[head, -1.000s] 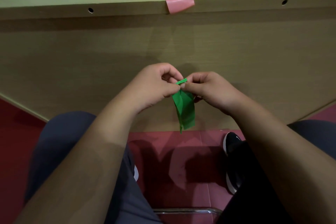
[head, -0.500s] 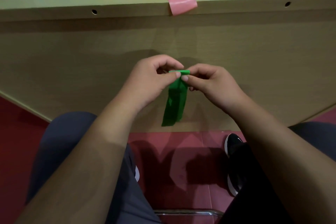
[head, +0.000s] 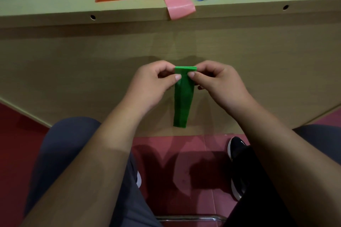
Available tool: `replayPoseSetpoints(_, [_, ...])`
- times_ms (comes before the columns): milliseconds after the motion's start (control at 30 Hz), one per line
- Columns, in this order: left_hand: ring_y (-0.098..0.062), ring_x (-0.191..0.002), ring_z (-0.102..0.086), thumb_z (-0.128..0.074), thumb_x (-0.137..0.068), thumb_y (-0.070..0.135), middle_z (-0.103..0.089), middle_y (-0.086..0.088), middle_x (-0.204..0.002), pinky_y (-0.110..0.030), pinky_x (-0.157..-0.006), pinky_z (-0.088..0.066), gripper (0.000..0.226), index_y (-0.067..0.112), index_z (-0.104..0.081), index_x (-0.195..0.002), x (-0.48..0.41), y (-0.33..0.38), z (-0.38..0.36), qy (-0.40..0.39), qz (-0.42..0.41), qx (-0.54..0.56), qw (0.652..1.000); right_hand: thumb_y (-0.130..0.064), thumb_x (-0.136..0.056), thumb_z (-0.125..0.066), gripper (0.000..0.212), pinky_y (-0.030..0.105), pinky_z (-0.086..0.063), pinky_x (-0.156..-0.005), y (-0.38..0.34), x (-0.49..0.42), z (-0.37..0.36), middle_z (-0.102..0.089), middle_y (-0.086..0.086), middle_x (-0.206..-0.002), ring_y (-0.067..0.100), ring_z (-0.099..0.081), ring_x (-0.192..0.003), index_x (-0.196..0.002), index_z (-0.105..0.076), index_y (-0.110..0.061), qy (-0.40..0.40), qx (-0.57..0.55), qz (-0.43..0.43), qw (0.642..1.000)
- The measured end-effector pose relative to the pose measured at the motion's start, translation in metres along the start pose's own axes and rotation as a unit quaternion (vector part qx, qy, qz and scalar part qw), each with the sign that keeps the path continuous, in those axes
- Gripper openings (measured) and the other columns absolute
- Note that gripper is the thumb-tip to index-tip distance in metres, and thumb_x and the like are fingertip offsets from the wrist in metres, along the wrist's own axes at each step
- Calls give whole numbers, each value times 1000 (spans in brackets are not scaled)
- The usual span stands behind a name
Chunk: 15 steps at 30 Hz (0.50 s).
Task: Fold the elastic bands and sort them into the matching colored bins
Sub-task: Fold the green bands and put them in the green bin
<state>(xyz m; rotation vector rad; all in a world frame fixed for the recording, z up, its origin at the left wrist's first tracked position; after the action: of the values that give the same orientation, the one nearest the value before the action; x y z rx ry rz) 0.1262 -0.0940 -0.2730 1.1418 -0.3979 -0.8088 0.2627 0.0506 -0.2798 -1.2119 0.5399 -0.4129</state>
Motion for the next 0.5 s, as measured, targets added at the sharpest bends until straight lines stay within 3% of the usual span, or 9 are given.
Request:
replayPoseSetpoints(100, [-14, -76, -68, -80, -92, 16, -73, -2, -80, -47, -83, -62, 8, 23, -77, -90, 0, 3, 0, 13, -7, 17, 1000, -14, -100, -74, 12, 36, -54, -75, 2, 0, -1, -70, 1, -78, 10, -65, -76, -100, -75, -2, -5, -21, -17, 1000])
replayPoseSetpoints(333, [-13, -76, -70, -78, -92, 4, -74, -5, -86, -26, -71, -58, 21, 24, -74, -95, 0, 5, -2, 29, -2, 70, 997, -13, -101, -72, 9, 35, -54, -75, -4, 1, 0, -69, -1, -78, 11, -64, -76, -101, -76, -5, 6, -47, -11, 999])
replayPoseSetpoints(500, [-12, -78, -70, -78, -92, 3, -76, 0, -85, -30, -76, -60, 21, 23, -76, -96, -1, 6, -2, 25, -16, 61, 998, -12, -101, -71, 8, 36, -54, -75, -6, 1, 1, -69, 2, -81, 13, -63, -78, -100, -76, -6, 8, -61, -12, 998])
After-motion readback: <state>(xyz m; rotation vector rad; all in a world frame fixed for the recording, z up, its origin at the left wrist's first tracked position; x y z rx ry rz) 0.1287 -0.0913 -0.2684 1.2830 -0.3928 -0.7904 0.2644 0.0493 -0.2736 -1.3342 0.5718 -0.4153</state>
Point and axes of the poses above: each hand's wrist, its own x-axis away from the middle knuckle, its own z-axis out of the back of the hand, y = z × x, the point moved 7 cm from there along -x, towards the middle knuckle
